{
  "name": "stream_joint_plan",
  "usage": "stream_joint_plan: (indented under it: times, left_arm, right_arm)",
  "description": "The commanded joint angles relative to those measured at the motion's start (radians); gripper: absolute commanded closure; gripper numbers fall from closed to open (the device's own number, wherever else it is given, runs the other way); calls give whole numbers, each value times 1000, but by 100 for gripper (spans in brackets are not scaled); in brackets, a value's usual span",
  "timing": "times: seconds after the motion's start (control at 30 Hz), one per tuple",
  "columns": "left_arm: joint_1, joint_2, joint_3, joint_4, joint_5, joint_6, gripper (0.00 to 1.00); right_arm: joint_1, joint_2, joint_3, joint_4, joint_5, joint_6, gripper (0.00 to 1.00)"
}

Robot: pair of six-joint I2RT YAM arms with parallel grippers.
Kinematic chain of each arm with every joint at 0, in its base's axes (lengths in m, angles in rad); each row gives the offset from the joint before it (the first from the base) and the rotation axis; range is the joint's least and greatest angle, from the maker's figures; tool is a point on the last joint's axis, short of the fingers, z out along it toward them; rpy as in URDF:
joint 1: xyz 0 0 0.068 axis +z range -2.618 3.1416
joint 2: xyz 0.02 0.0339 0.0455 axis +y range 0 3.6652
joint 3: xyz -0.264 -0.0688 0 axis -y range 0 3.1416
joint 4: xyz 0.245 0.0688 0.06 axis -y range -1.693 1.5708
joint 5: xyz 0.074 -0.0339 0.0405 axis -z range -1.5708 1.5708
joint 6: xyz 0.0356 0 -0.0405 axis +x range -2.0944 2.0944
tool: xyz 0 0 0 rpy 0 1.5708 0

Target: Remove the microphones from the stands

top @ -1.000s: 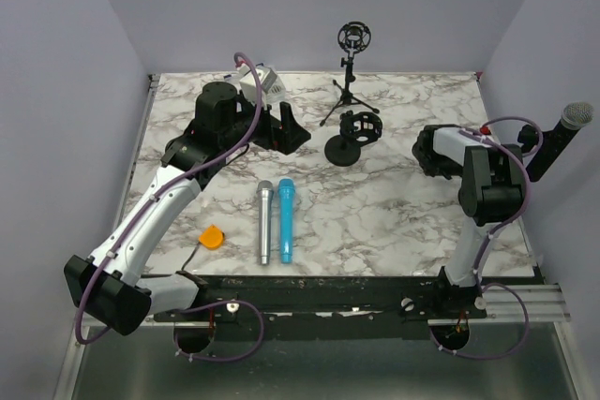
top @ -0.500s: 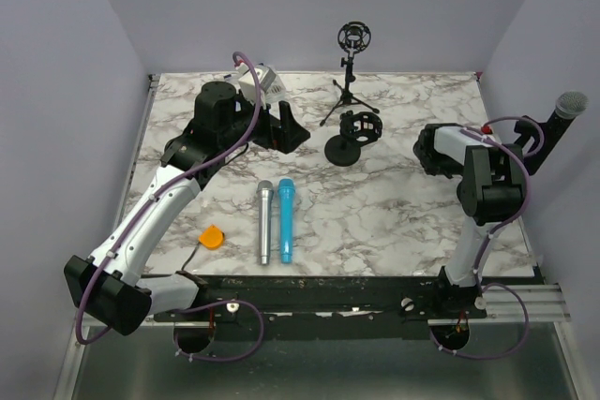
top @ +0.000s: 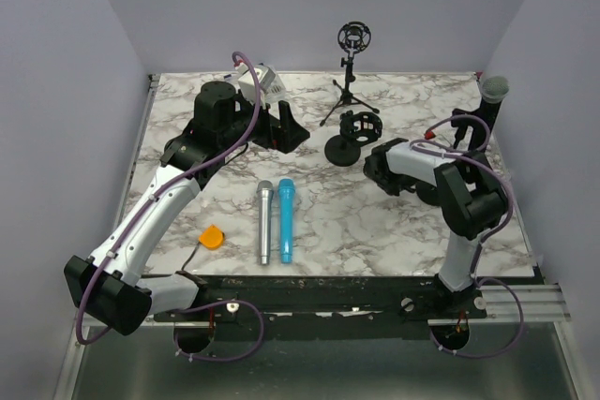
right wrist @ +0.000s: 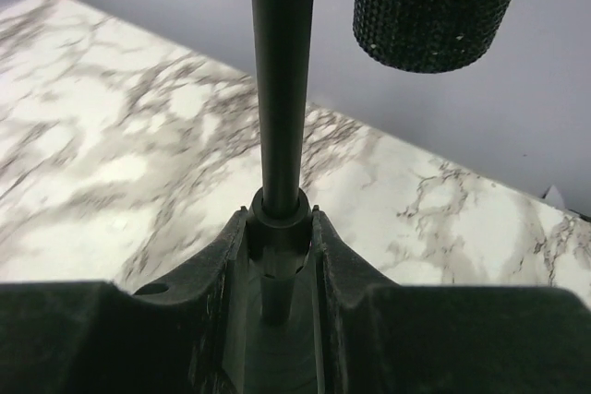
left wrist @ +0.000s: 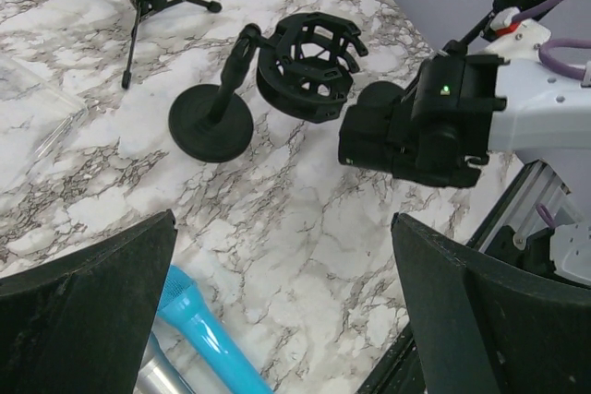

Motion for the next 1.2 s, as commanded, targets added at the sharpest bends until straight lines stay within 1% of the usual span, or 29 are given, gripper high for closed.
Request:
stream_joint_plan:
  times: [0.0, 0.13, 0.33, 0.43, 0.57, 0.6, 0.63, 0.67, 0.73, 0.77, 0.8, 0.83, 0.87, 1.0, 1.1, 1.17]
  left_arm:
    - [10, 2, -2, 15, 25, -8, 1]
    - [11, 5, -5, 15, 21, -8, 2]
    - [12, 7, -5, 16, 17, -6, 1]
    - [12, 6, -6, 15, 13, -5, 2]
    - [12, 8, -6, 15, 7, -2, 1]
    - [12, 9, -7, 15, 7, -2, 2]
    - [12, 9, -7, 14, 8, -2, 1]
    - [12, 7, -8, 15, 8, -2, 1]
    - [12, 7, -6, 15, 10, -3, 2]
    - [12, 7, -7, 16, 12, -3, 1]
    - [13, 7, -6, 16, 11, -3, 1]
    - [12, 7, -6, 16, 12, -2, 2]
    - [12, 7, -8, 16, 12, -3, 1]
    - [12, 13, -8, 17, 13, -5, 1]
    - [12, 18, -8, 18, 14, -5, 1]
    - [12, 18, -8, 17, 13, -5, 2]
  right_arm:
    - [128, -65, -33, 1, -30, 5, 99]
    - [236, -92, -41, 3, -95, 14, 99]
    - [376, -88, -16, 3, -171, 24, 99]
    - [410, -83, -8, 3, -179, 21, 94]
    - [417, -99, -22, 3, -176, 3, 85]
    - [417, -109, -24, 3, -176, -4, 81]
    - [418, -120, -27, 3, -178, -12, 74]
    - [419, -129, -30, 3, -183, -22, 62]
    - [426, -146, -33, 13, -197, -61, 47]
    - [432, -154, -34, 42, -206, -122, 41]
    - [438, -162, -41, 54, -215, -142, 26]
    - [440, -170, -50, 63, -229, -155, 8]
    - [441, -175, -56, 76, -246, -184, 0]
    - [464, -214, -68, 113, -279, -246, 0]
    - [496, -272, -65, 156, -302, -328, 0]
    - [524, -330, -62, 212, -332, -416, 0]
